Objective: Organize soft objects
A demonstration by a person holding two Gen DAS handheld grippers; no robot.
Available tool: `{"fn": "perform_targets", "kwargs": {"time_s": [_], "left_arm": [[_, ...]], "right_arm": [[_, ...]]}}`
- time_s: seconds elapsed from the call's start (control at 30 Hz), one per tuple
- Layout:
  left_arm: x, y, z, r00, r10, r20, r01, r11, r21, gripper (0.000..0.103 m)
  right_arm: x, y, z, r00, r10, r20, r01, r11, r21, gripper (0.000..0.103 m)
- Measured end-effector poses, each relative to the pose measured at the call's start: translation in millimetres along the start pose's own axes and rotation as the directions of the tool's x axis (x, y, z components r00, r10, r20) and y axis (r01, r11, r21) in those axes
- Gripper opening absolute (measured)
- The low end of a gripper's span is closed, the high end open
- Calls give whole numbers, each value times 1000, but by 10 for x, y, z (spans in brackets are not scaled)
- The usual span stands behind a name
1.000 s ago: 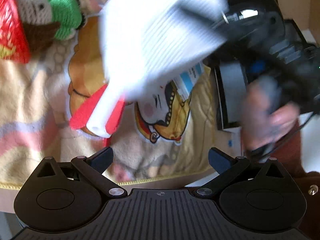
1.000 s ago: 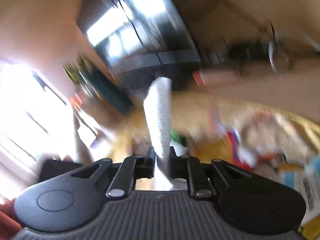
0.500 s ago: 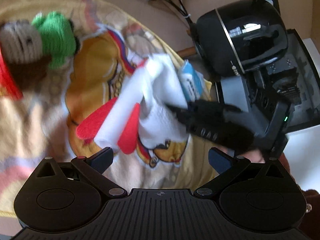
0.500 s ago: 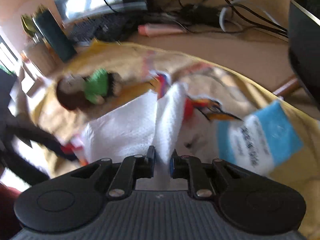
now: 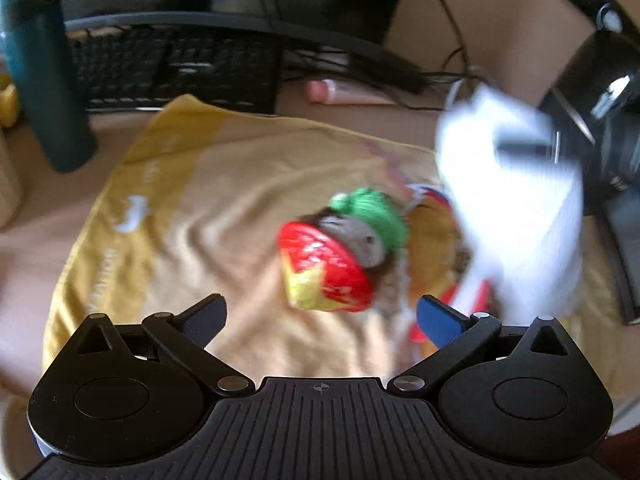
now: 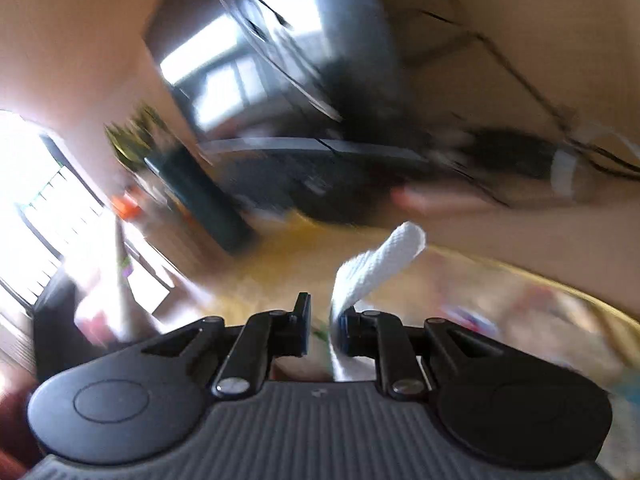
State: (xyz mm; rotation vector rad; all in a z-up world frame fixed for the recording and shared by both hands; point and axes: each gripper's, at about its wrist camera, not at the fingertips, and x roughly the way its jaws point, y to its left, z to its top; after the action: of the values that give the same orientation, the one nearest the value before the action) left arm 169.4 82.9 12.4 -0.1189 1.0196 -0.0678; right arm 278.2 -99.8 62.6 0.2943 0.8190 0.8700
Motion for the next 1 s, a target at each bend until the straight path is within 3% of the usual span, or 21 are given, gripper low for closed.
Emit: {"fn": "perform_targets", "kwargs": {"time_s": [0.07, 0.13, 0.17, 0.23, 0.3, 0.43, 0.6, 0.7, 0.77, 0.83, 1.0], "left_arm": [[1, -55, -19, 1000, 31, 2, -31, 998, 57, 103], [-21, -33, -40, 1000, -14, -6, 14, 997, 78, 103], [-33, -16, -51, 999, -42, -11, 43, 995, 86, 103], [-36, 56, -64, 997, -70, -18, 71, 993, 89, 103], [-31, 127, -68, 997, -73, -28, 75, 993, 88, 103], [25, 248, -59, 993, -104, -55, 108, 992, 66, 103], [132, 242, -19, 989, -127, -72, 130, 990, 47, 103], [166, 173, 3, 991, -106, -77, 108, 994, 33, 103], [157, 143, -10, 988, -127, -85, 130, 991, 35, 103], [193, 123, 11, 988, -117, -98, 122, 991, 50, 103], [206, 69, 56, 991, -79, -104, 86, 994, 65, 103]], "right_arm": [[49, 145, 132, 994, 82, 71, -85, 995, 47, 17], [121, 253, 187, 987, 99, 123, -104, 994, 38, 17], [182, 301, 188, 989, 70, 132, -72, 997, 5, 18], [392, 372, 107, 992, -72, 99, 83, 991, -103, 18], [618, 346, -69, 977, -209, 39, 212, 961, -177, 21], [817, 176, -408, 949, -310, -49, 294, 933, -205, 20], [752, 18, -654, 919, -377, -114, 342, 908, -242, 21], [752, -106, -680, 896, -419, -144, 372, 888, -271, 31], [714, -178, -678, 887, -438, -144, 385, 876, -289, 38], [651, -203, -655, 878, -463, -121, 407, 856, -318, 40], [422, -71, -569, 879, -475, -40, 424, 818, -389, 58]]}}
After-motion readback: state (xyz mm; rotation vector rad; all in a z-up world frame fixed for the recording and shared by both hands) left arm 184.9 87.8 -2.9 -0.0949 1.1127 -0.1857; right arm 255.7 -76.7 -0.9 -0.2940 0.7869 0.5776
